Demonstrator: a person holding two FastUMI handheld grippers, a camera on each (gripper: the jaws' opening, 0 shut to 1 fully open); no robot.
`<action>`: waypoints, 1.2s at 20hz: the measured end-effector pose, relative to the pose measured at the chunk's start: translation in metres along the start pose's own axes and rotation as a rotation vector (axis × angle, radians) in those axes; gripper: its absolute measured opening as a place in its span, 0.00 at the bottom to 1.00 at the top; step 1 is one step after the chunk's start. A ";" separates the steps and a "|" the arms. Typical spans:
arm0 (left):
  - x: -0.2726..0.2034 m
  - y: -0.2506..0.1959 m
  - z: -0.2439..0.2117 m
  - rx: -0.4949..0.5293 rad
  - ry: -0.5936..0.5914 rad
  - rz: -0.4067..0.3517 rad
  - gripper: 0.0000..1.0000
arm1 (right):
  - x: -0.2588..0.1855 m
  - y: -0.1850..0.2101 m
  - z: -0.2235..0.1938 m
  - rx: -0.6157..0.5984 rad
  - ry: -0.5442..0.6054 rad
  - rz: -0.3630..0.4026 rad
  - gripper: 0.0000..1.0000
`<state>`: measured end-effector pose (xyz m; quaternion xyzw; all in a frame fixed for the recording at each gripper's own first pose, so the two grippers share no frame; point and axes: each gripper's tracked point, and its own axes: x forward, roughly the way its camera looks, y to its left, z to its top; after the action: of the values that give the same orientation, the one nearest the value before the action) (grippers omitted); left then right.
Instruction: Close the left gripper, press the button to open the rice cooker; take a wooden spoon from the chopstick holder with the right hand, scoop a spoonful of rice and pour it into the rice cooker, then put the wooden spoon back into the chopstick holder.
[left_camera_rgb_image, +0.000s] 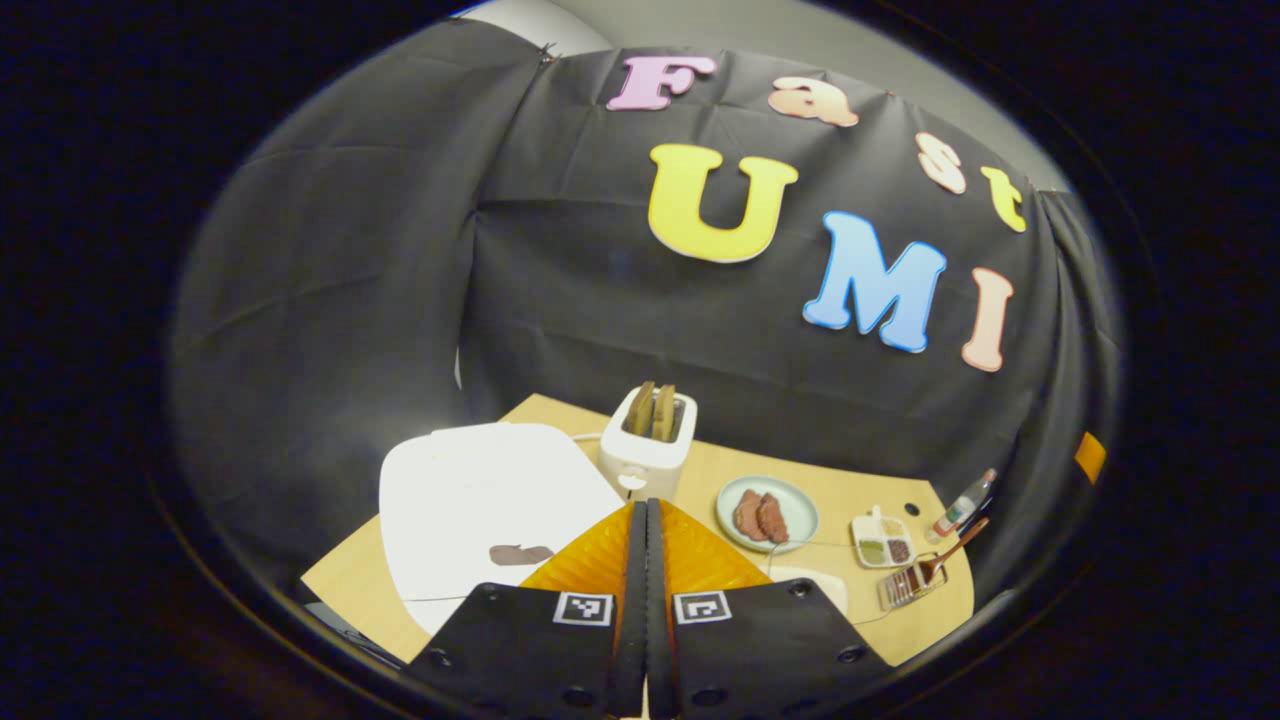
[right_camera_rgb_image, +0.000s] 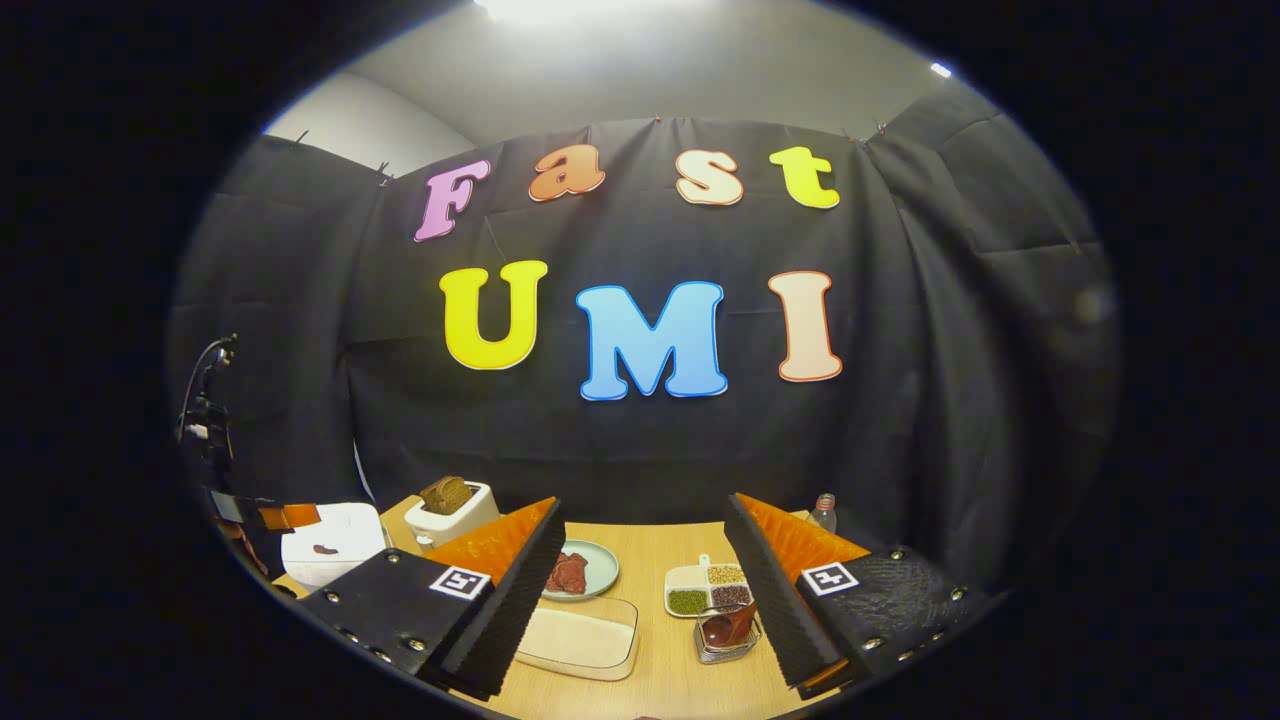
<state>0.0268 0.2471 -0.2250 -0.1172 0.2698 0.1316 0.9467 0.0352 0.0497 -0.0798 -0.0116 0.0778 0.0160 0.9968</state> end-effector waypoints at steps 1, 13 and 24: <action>0.008 0.013 -0.010 -0.009 0.038 0.018 0.07 | 0.002 0.000 -0.002 -0.002 0.007 0.001 0.97; 0.056 0.075 -0.056 -0.017 0.174 0.112 0.08 | 0.008 -0.010 -0.009 -0.023 0.038 -0.030 0.97; -0.044 0.022 0.111 0.072 -0.373 0.087 0.90 | 0.006 -0.011 -0.004 -0.025 0.012 -0.016 0.98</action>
<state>0.0374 0.2917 -0.1127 -0.0452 0.0993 0.1822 0.9772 0.0406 0.0386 -0.0849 -0.0248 0.0834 0.0092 0.9962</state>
